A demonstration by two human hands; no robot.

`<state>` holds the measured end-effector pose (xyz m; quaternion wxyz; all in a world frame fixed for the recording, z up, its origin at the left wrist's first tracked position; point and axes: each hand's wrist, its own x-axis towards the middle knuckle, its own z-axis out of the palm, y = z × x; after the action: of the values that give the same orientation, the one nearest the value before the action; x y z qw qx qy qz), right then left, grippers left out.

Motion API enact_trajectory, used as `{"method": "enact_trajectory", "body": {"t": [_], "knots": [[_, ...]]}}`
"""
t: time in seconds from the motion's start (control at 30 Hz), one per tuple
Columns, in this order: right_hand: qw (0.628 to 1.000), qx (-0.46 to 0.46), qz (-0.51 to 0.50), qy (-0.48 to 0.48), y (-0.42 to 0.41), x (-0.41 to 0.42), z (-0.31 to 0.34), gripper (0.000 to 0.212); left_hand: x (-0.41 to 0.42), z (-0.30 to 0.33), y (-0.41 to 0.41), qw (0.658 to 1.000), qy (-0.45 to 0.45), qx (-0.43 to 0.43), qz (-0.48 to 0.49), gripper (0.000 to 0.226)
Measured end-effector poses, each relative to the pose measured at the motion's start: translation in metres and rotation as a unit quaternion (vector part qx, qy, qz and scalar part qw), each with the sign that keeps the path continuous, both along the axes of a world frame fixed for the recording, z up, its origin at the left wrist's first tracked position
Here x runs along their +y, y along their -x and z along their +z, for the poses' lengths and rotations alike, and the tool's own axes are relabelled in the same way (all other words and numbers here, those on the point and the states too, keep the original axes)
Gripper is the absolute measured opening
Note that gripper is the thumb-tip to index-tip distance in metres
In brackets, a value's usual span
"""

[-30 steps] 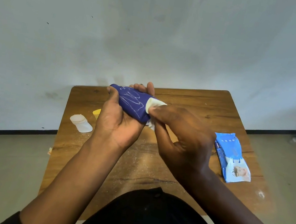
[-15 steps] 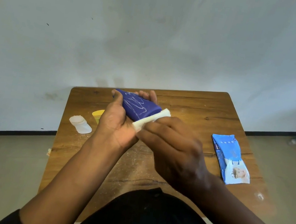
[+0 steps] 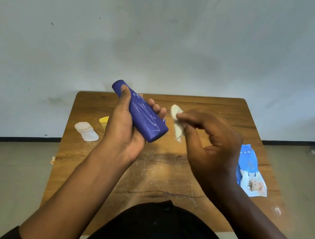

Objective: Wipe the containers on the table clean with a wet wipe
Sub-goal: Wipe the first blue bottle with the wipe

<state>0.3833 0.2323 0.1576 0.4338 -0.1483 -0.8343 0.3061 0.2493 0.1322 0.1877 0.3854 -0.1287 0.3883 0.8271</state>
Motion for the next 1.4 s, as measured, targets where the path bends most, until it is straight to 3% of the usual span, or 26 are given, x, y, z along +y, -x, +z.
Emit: {"method": "enact_trajectory", "body": {"t": [0.07,0.23,0.5,0.7,1.0,1.4], "knots": [[0.999,0.011,-0.021,-0.021,0.001,-0.001,0.004,0.016,0.001,0.001,-0.003,1.0,0.009,0.017,-0.003,0.048],[0.987,-0.08,0.095,-0.104,0.003,-0.018,-0.014,0.019,0.005,0.003,-0.01,1.0,-0.006,0.008,-0.003,0.059],[0.974,-0.065,0.135,-0.168,-0.001,-0.016,-0.014,0.022,0.002,0.001,-0.011,1.0,0.0,0.026,0.009,0.057],[0.978,-0.074,0.113,-0.156,0.004,-0.014,-0.012,0.018,0.002,-0.001,-0.013,0.998,-0.032,0.045,-0.014,0.059],[0.983,-0.085,0.069,-0.146,0.026,-0.013,-0.002,0.015,0.002,-0.002,-0.016,0.99,-0.001,0.112,-0.085,0.063],[0.993,-0.067,0.029,-0.09,0.053,-0.006,0.009,0.012,0.0,-0.006,-0.02,0.987,0.005,0.132,-0.094,0.043]]}}
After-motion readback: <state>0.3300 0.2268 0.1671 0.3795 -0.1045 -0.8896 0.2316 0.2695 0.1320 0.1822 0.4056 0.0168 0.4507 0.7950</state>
